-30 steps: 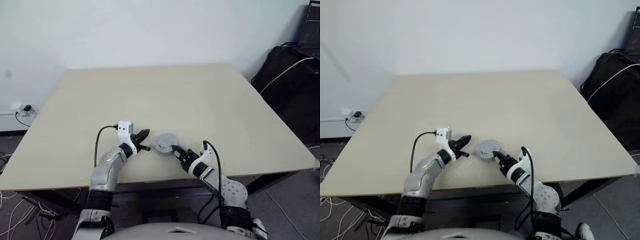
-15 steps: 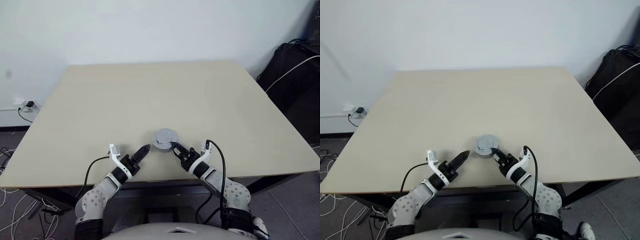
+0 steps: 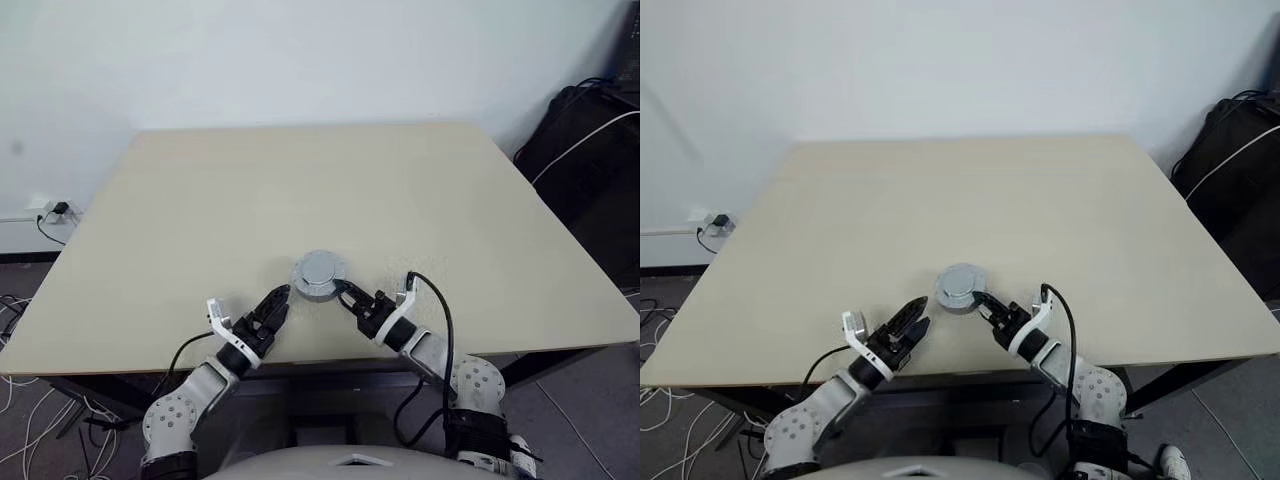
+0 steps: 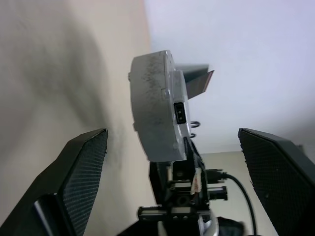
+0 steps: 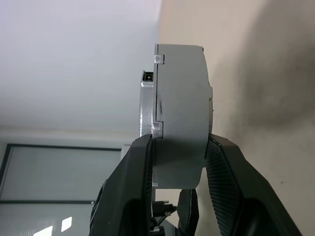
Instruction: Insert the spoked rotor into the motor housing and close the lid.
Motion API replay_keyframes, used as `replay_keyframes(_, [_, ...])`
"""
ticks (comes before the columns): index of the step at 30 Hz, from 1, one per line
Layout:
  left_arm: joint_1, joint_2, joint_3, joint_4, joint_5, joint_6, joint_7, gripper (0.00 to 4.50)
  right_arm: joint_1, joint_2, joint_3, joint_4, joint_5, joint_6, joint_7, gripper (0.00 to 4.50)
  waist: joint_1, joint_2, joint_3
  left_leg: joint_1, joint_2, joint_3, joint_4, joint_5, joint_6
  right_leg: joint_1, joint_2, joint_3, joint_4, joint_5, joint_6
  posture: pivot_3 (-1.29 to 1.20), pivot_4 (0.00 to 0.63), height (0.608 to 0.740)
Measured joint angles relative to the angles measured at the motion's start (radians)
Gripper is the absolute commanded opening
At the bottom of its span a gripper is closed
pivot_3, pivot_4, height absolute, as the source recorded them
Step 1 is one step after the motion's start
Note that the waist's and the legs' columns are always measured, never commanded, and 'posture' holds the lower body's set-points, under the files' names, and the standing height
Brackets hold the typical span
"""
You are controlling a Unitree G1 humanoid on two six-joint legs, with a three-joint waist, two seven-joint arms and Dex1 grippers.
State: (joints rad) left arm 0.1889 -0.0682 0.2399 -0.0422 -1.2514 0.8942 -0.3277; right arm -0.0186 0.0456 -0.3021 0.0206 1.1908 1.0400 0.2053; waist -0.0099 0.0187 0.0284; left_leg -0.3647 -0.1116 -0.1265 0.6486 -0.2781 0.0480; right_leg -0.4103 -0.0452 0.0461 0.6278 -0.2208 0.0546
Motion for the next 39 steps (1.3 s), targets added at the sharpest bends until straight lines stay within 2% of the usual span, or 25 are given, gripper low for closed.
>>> replay_keyframes(24, [-0.01,0.003,-0.089,0.049,-0.028,-0.038,-0.003,4.47,0.083,-0.048,0.102,-0.121,0.082,0.126,-0.012,1.25,0.002,0.0,0.0,0.0,0.0,0.001,0.001,0.0,0.0,0.0,0.0,0.0,0.0,0.0,0.0,0.0,0.0,0.74])
replay_keyframes(27, [-0.01,0.003,-0.091,0.053,-0.028,-0.038,-0.003,3.91,0.084,-0.051,0.104,-0.122,0.087,0.126,-0.013,1.25,0.002,0.0,0.0,0.0,0.0,0.001,0.001,0.0,0.0,0.001,0.0,0.0,0.0,0.0,0.0,0.0,0.0,0.74])
replay_keyframes(32, [-0.01,0.003,-0.094,0.056,-0.056,-0.043,-0.01,2.24,0.093,-0.054,0.1,-0.12,0.089,0.12,-0.021,1.25,0.002,0.0,0.0,0.0,0.0,0.001,0.002,0.0,0.0,0.0,0.0,0.0,0.001,0.0,0.0,0.0,0.0,0.74])
replay_keyframes(33, [-0.01,0.003,-0.094,0.058,-0.065,-0.046,-0.012,2.14,0.093,-0.051,0.1,-0.12,0.092,0.118,-0.02,1.25,0.002,0.0,-0.001,0.0,0.0,0.001,0.001,0.0,0.0,0.0,0.0,0.0,0.001,0.0,0.0,0.0,0.0,0.74])
replay_keyframes(39, [-0.009,0.004,-0.094,0.068,-0.071,-0.055,-0.017,2.14,0.104,-0.071,0.144,-0.15,0.035,0.061,0.014,1.25,0.002,0.0,-0.001,0.0,0.0,0.001,0.002,0.0,0.0,0.001,0.0,0.0,0.001,0.0,0.0,0.0,0.0,0.74])
